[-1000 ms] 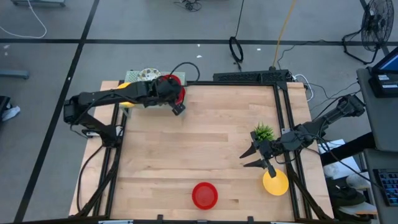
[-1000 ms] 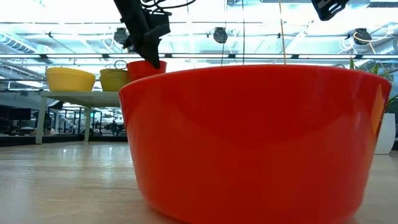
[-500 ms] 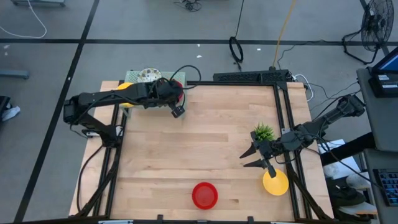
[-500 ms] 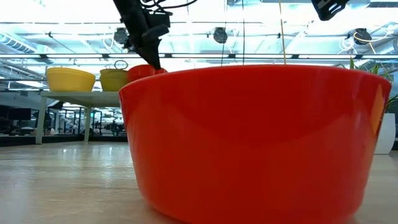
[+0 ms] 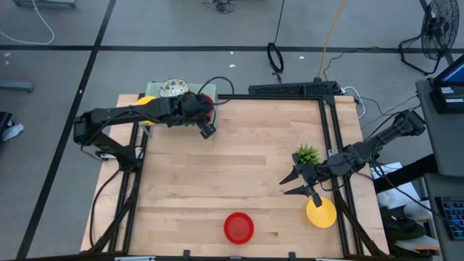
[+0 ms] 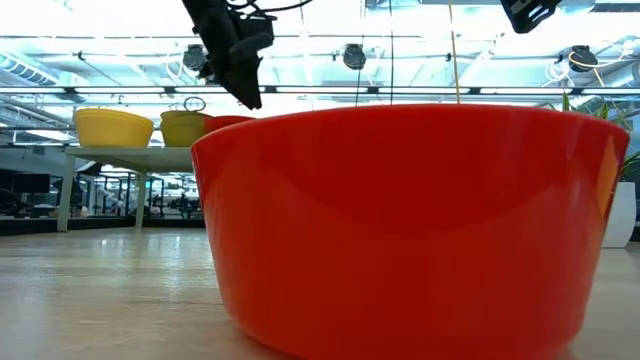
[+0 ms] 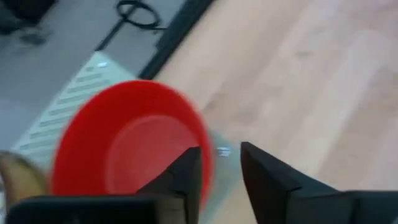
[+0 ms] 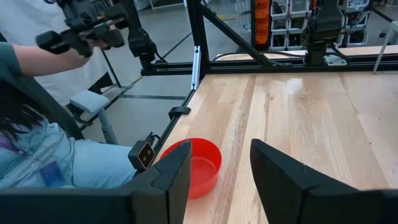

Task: Pick & Place Mini bowls
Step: Stack the red bowl on the red bowl on the shelf

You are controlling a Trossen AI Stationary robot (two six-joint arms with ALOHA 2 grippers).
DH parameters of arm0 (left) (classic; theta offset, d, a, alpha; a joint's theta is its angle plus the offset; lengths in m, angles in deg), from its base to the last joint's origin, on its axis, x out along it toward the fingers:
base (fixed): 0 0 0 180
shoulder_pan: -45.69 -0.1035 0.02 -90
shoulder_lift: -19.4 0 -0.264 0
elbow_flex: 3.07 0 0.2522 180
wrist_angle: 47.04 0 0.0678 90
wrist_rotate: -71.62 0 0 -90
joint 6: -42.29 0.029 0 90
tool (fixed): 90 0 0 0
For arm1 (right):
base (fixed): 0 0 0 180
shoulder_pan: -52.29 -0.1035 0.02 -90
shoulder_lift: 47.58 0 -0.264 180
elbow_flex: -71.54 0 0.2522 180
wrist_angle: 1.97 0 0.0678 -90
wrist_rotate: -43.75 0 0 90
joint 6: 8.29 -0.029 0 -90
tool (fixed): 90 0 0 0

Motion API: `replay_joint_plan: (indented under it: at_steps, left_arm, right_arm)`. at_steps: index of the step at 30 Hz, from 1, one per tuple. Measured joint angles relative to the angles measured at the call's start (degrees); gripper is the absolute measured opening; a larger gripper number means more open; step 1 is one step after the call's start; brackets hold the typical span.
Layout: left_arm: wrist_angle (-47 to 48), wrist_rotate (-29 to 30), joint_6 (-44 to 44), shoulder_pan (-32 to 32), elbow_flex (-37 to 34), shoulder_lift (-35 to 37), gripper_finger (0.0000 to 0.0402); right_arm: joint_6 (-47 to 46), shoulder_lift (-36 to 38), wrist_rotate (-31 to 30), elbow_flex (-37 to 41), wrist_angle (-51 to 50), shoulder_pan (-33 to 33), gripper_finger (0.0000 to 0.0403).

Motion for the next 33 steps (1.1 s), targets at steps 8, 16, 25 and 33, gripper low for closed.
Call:
replay_joint_plan:
  at_steps: [8, 16, 25, 33]
  left_arm:
    - [-5.3, -21.4, 4.4, 7.1, 0.0, -0.7, 0.0172]
    - [-10.5, -25.1, 14.2, 22.3, 0.0, -6.9, 0.0182]
    - [-13.5, -24.5, 24.1, 33.3, 0.0, -14.9, 0.0182]
    - [-16.7, -24.5, 33.2, 38.7, 0.0, -23.7, 0.0182]
  right_arm:
    - [0.0, 0.0, 0.0, 0.0, 0.0, 0.0, 0.0150]
    - [0.0, 0.0, 0.0, 0.0, 0.0, 0.0, 0.0150]
    - [0.5, 0.0, 0.0, 0.0, 0.0, 0.0, 0.0150]
    - [1.0, 0.0, 0.0, 0.0, 0.0, 0.0, 0.0150]
